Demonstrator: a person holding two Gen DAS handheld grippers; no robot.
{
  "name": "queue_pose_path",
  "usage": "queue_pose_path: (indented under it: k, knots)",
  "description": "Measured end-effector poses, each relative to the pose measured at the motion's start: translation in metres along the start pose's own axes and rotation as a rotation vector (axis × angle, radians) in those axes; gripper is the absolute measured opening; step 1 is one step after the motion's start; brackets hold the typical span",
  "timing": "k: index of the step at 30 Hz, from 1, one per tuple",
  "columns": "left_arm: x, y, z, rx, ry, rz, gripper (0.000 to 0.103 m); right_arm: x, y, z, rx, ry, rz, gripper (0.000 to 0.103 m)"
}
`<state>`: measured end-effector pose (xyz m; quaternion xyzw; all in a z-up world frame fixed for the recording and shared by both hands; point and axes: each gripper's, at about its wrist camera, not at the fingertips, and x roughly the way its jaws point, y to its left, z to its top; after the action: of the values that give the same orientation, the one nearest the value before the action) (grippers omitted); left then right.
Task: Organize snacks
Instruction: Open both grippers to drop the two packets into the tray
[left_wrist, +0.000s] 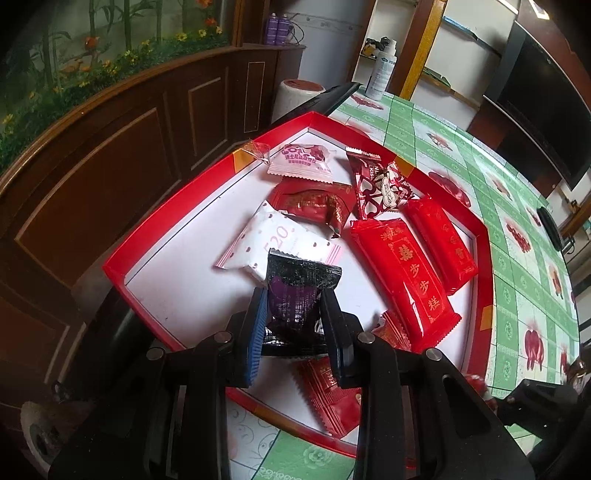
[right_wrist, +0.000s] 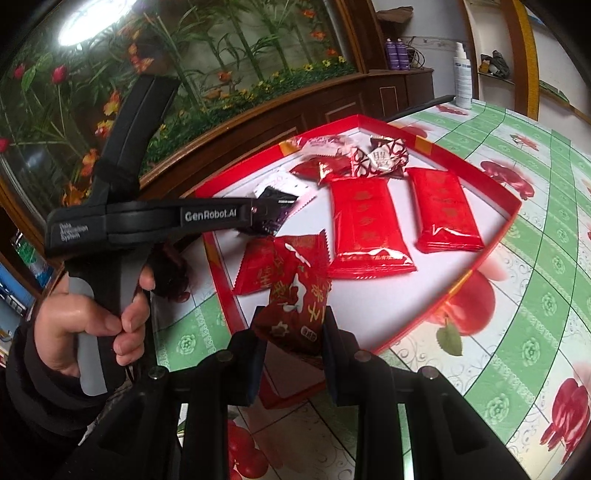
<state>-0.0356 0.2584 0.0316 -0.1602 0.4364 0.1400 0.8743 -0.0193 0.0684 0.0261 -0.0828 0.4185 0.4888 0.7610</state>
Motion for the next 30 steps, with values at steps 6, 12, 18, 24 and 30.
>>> queue_pose_path:
  k: [6, 12, 18, 24, 30]
  knots:
    - [0.001, 0.0, 0.0, 0.001, -0.001, -0.004, 0.029, 0.004, -0.001, -0.001, 0.005, 0.009, -0.005, 0.029]
    - [0.002, -0.003, 0.0, 0.012, -0.007, 0.001, 0.029, 0.008, 0.004, -0.002, -0.003, 0.024, -0.017, 0.029]
    - [0.003, -0.007, 0.001, 0.032, -0.011, 0.009, 0.029, 0.013, 0.005, -0.001, -0.004, 0.028, -0.045, 0.029]
    - [0.004, -0.008, 0.001, 0.038, -0.014, 0.013, 0.029, 0.016, 0.004, 0.0, -0.003, 0.028, -0.062, 0.029]
    - [0.004, -0.009, -0.001, 0.029, -0.011, -0.006, 0.029, 0.015, 0.008, -0.003, -0.005, 0.033, -0.043, 0.029]
